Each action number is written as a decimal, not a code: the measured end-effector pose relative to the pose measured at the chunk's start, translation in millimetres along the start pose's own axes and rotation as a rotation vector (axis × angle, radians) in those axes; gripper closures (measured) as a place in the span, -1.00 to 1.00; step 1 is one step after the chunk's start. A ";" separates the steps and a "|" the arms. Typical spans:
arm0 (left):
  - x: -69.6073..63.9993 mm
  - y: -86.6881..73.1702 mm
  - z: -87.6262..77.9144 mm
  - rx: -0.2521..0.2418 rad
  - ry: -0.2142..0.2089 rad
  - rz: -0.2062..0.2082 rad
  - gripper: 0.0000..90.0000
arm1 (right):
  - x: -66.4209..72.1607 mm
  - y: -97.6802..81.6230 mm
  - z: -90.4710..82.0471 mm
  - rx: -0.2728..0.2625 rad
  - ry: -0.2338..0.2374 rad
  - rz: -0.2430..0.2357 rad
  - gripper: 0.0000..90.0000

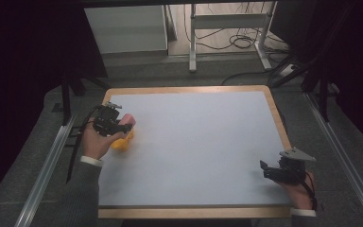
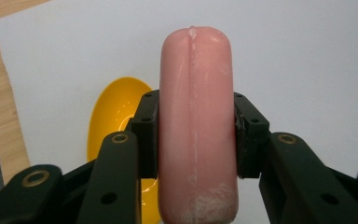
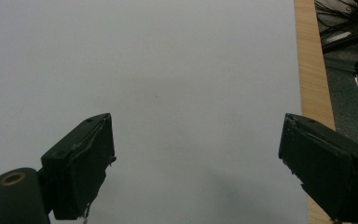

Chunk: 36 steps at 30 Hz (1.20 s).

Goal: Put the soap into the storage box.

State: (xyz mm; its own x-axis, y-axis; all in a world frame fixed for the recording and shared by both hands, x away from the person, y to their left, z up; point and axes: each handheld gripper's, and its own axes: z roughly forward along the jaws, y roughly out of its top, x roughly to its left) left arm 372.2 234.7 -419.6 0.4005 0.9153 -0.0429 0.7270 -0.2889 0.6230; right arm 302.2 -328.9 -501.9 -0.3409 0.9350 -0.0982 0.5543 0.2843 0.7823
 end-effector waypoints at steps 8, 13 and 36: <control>6.9 -1.1 3.3 0.011 0.009 -0.016 0.34 | -1.3 -0.6 0.1 0.001 -0.002 0.001 -0.77; 11.3 -4.9 7.3 0.016 0.007 -0.029 0.34 | -1.2 -0.5 0.1 0.001 -0.001 0.001 -0.77; 29.7 -18.8 37.5 0.083 0.047 -0.085 0.34 | -0.5 -2.0 3.3 0.013 0.000 -0.004 -0.77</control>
State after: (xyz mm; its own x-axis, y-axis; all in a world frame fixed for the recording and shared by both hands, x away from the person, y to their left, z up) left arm 391.3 256.9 -461.9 0.3103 0.9491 -0.0548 0.8014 -0.2302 0.5521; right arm 303.8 -329.2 -505.4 -0.3435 0.9337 -0.1011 0.5624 0.2907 0.7741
